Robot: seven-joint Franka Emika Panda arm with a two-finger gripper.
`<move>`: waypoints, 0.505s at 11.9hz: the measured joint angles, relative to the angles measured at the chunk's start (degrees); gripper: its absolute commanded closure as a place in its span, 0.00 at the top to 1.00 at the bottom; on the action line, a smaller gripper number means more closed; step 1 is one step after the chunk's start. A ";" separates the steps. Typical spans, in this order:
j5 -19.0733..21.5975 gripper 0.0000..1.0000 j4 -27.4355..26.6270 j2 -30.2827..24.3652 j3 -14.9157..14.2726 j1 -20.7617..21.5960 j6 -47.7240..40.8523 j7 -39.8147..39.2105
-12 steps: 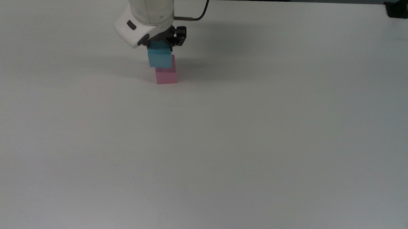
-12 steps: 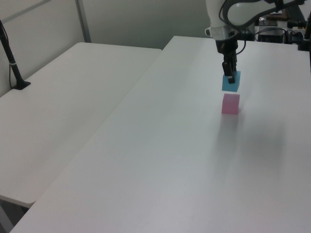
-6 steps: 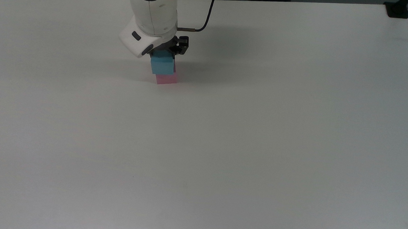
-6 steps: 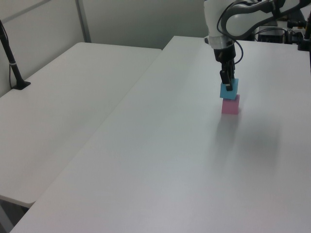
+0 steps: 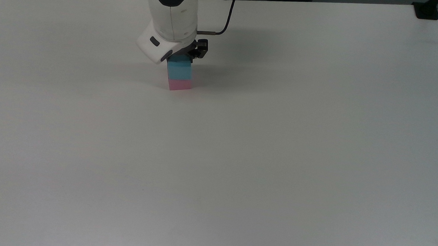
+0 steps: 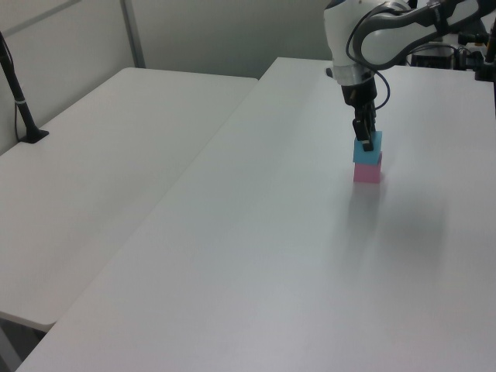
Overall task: Put blue cube on pink cube
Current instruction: 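Lower the blue cube onto the top of the pink cube, then open the gripper and raise it away from the stacked cubes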
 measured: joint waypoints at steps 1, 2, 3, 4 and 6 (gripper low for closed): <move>-0.03 0.72 0.00 0.00 0.12 0.00 0.00 0.00; -0.04 1.00 0.00 0.00 0.19 0.00 0.00 0.00; -0.04 1.00 -0.05 0.01 0.20 0.00 0.00 0.01; -0.04 1.00 -0.26 0.02 0.25 0.00 0.00 0.02; -0.04 1.00 -0.44 0.02 0.29 0.00 0.00 0.04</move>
